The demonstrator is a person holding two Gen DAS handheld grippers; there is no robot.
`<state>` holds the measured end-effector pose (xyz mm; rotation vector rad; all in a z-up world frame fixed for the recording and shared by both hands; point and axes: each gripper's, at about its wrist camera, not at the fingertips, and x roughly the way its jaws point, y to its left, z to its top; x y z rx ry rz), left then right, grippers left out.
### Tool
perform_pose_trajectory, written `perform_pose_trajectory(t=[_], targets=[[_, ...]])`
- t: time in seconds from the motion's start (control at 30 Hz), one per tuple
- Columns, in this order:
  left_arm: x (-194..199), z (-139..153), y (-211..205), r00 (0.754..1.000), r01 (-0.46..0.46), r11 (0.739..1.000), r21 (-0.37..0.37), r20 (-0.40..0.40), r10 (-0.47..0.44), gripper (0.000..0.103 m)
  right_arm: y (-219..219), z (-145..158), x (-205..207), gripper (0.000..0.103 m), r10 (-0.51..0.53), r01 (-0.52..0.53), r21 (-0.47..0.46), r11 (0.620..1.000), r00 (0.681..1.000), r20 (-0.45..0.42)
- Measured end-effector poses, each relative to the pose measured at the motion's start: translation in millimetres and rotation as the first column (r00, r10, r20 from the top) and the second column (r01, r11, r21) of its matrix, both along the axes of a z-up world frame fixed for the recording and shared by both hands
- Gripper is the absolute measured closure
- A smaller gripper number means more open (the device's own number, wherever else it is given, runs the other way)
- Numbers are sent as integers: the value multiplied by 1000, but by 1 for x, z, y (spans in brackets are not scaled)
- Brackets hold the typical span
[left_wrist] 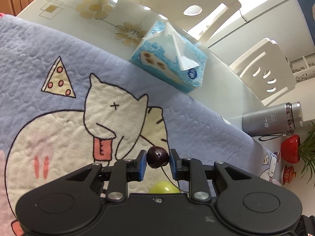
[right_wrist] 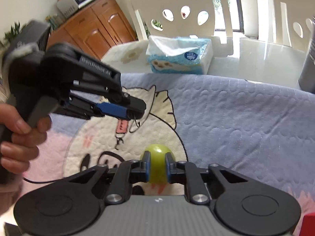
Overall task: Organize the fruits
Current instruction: 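Carry cherry and green apple into the red box and open both tools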
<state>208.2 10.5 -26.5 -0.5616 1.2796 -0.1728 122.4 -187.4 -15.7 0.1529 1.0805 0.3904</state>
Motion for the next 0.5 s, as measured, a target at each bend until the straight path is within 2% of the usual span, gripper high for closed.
perform_pose_trajectory(t=[0.07, 0.1, 0.13, 0.2, 0.23, 0.4, 0.47, 0.5], targets=[[-4, 3, -1, 1000, 2, 1000, 3, 8, -2, 76, -1, 0, -3, 81, -6, 7, -30, 1000, 1000, 17], [-6, 4, 0, 1000, 1, 1000, 4, 11, -1, 76, -2, -2, -3, 72, 3, -3, -18, 1000, 1000, 13], [-9, 6, 1, 1000, -1, 1000, 4, 14, 1, 76, -2, -4, -3, 58, 15, -15, -3, 1000, 1000, 13], [-12, 7, 4, 1000, -11, 1000, 7, 15, 11, 76, 4, -8, -4, 43, 33, -32, -25, 999, 999, 39], [-13, 8, 6, 1000, -15, 1000, 8, 15, 15, 76, 9, -12, -3, 40, 49, -47, -53, 998, 998, 41], [-20, 14, 17, 999, -41, 999, 17, 23, 41, 76, 35, -32, 12, 41, 131, -129, -80, 988, 991, 17], [-23, 18, 21, 998, -48, 999, 22, 28, 47, 76, 43, -41, 18, 51, 132, -132, -114, 985, 991, -4], [-24, 20, 23, 998, -50, 998, 26, 31, 50, 76, 45, -42, 19, 51, 137, -135, -112, 984, 991, 4]])
